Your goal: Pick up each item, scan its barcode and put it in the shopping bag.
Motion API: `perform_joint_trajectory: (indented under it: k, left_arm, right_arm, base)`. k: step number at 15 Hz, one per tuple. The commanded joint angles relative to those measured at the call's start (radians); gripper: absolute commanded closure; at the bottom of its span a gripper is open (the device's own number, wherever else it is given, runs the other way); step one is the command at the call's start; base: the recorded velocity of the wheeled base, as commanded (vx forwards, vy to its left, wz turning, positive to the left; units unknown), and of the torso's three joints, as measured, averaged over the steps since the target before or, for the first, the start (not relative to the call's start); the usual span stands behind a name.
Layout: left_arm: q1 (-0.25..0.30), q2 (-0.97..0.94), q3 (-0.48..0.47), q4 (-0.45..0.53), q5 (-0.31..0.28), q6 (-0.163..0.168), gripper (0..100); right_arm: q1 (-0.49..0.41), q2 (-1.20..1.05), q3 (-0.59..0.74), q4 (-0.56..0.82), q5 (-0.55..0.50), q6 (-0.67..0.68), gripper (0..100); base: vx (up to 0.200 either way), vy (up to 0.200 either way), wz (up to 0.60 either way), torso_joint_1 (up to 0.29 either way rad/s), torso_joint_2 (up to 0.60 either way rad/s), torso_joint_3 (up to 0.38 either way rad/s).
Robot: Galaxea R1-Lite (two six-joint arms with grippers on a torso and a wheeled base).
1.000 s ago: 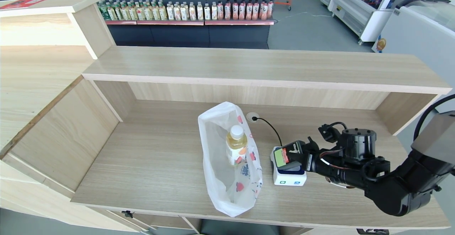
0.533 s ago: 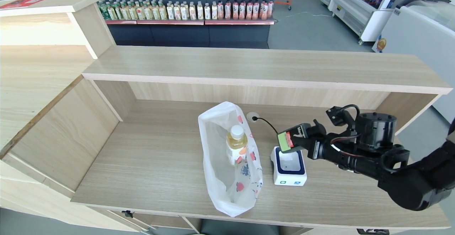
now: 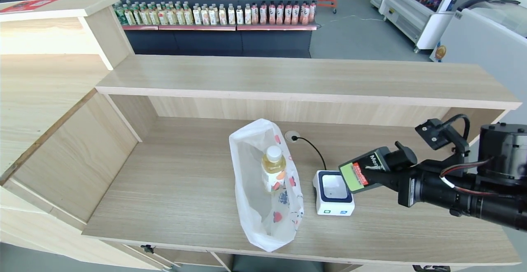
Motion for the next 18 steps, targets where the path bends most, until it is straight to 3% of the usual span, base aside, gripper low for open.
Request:
perform_joint_trajectory:
  k: [1, 11, 18]
  left_arm:
    - [0.0, 0.0, 0.0, 0.0, 0.001, -0.001, 0]
    - [0.0, 0.0, 0.0, 0.0, 0.001, -0.003, 0]
    - [0.0, 0.0, 0.0, 0.0, 0.001, -0.003, 0]
  right_arm:
    - [0.002, -0.035, -0.002, 0.012, 0.016, -0.001, 100]
    - [0.091, 0.187, -0.009, 0.012, 0.005, -0.02, 100]
    - [0.106, 0.448, 0.012, -0.256, 0.004, -0.119, 100]
  base:
    - [0.0, 0.2, 0.0, -0.036, -0.01, 0.007]
    - [0.0, 0.02, 0.0, 0.002, 0.0, 0.001]
    - [0.0, 0.0, 0.0, 0.0, 0.0, 0.0]
